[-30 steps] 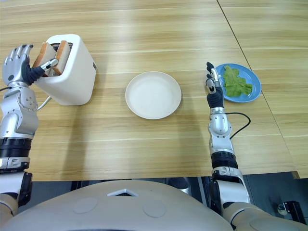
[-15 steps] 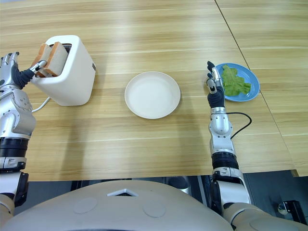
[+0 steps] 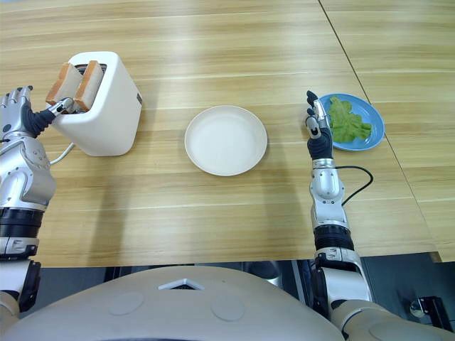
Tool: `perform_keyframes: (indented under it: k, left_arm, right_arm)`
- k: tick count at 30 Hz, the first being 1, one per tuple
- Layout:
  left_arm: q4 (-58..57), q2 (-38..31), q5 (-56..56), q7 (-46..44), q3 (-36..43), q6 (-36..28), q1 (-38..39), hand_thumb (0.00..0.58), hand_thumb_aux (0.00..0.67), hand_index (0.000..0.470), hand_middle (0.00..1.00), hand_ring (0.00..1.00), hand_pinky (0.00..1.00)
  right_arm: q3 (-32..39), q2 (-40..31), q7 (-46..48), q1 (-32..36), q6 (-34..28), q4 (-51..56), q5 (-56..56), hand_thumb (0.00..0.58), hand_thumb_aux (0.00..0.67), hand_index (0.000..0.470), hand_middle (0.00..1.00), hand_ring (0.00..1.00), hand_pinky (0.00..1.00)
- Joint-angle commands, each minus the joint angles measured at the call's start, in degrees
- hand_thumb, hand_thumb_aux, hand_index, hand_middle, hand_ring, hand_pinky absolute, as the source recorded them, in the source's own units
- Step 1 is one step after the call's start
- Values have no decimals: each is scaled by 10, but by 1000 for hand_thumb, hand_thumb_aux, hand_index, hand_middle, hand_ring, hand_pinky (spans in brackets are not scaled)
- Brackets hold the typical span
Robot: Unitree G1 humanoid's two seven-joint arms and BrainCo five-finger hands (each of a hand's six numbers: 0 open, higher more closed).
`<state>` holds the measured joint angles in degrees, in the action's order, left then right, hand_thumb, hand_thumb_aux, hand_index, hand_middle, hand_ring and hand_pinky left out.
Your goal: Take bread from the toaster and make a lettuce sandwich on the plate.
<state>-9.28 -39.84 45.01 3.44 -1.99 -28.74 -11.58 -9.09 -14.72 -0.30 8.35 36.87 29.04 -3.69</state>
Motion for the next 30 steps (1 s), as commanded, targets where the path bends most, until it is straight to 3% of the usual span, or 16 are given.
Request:
perform_keyframes:
  k: [1,5,6,7,8,9,10,23,27,30]
  left_arm:
    - [1,-10,3,1,1,-7,3,0,0,0,0,0,0]
    - [1,-16,10,5,11,5,0,0,0,0,0,0,0]
    - [6,-16,11,9,13,10,-1,316,218,150,0,0,0]
    - [11,-17,16,16,16,15,-2,316,218,150,0,0,0]
    - [18,-17,20,26,18,23,-3,555,531,364,0,0,0]
    - [26,-17,25,37,19,28,-4,580,670,460,553,553,553]
    - [33,-17,29,47,18,34,-5,580,670,460,1000,1000,1000]
    - [61,6,28,120,9,83,-24,580,670,460,1000,1000,1000]
    - [124,14,10,171,-33,114,-24,580,670,460,1000,1000,1000]
    - [223,46,-74,211,-107,192,-21,580,670,460,1000,1000,1000]
  right_arm:
    - [1,-3,1,-6,-11,-4,1,0,0,0,0,0,0]
    - [1,-3,1,-7,-12,-4,0,0,0,0,0,0,0]
    - [2,-2,0,-7,-12,-4,-1,0,0,0,0,0,0]
    - [3,-2,0,-6,-13,-3,-1,0,0,0,0,0,0]
    - [3,-2,0,-6,-13,-3,-2,0,0,0,0,0,0]
    - [3,-2,-1,-6,-13,-2,-2,0,0,0,0,0,0]
    - [3,-2,-1,-6,-12,-1,-2,0,0,0,0,0,0]
    - [4,-2,-5,-2,-15,15,-6,0,0,0,0,0,0]
    - [5,-2,-8,-4,-16,18,-9,0,0,0,0,0,0]
    - [6,0,-9,-3,-15,21,-8,0,0,0,0,0,0]
